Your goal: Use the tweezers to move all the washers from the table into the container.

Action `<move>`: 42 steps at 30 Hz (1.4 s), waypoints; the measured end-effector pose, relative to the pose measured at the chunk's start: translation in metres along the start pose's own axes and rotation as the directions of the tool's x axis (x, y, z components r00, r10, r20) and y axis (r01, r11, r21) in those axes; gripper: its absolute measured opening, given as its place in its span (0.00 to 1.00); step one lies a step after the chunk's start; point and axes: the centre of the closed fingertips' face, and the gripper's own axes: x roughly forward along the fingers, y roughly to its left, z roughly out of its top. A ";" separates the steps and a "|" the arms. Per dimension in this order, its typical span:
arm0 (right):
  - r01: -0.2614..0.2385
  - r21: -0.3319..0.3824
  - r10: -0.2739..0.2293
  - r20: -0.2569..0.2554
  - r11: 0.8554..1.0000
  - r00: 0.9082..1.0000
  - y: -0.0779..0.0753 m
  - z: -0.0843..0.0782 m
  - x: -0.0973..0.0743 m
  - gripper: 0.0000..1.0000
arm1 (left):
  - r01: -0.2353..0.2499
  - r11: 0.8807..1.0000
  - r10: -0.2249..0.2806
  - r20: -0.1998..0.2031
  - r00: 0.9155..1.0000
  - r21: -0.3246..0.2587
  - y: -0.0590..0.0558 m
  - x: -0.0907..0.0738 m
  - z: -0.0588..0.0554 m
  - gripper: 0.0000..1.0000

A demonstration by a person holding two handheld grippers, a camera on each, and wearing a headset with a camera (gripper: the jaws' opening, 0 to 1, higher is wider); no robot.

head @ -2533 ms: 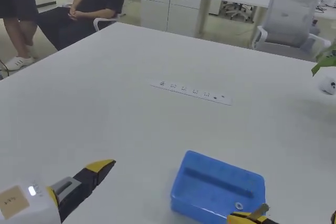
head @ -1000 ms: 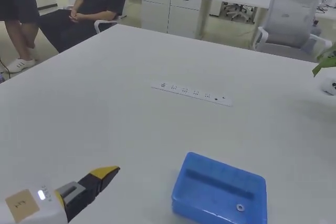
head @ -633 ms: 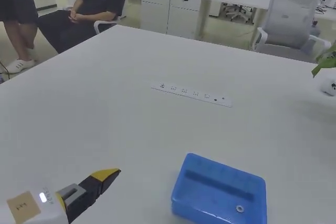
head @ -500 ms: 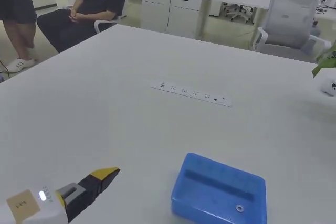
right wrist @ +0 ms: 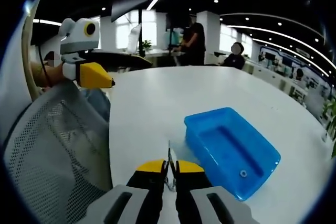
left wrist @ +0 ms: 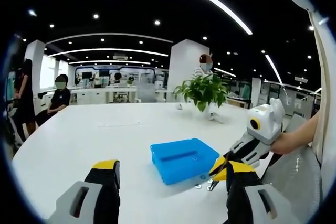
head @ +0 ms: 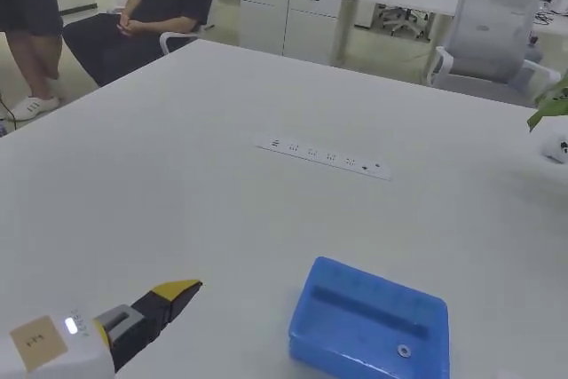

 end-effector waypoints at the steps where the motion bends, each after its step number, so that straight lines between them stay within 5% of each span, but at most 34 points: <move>1: -0.004 0.019 0.005 -0.009 1.000 1.000 0.000 -0.003 0.001 0.04 | -0.001 1.000 0.001 -0.001 1.000 0.001 0.000 0.000 0.000 0.85; 3: -0.005 0.028 0.006 -0.041 1.000 0.999 -0.001 -0.010 0.004 0.04 | -0.002 1.000 0.002 0.001 1.000 -0.001 0.001 0.000 0.000 0.85; 11: -0.008 0.068 0.011 -0.034 0.998 0.999 -0.006 -0.007 0.007 0.03 | -0.004 1.000 0.004 0.008 1.000 -0.002 0.002 0.001 0.001 0.85; 18: 0.040 0.222 -0.033 -0.034 0.974 0.999 -0.015 -0.007 0.006 0.02 | -0.010 1.000 0.010 0.011 1.000 -0.007 0.004 0.000 0.001 0.85; 33: 0.023 0.240 -0.037 0.052 0.971 0.998 -0.025 0.038 -0.016 0.02 | -0.011 1.000 0.011 0.012 1.000 -0.006 0.005 0.000 0.001 0.85; 42: 0.050 0.239 -0.069 0.072 0.970 0.995 -0.045 0.054 -0.029 0.02 | -0.007 1.000 0.007 0.022 1.000 -0.011 0.004 -0.001 0.003 0.85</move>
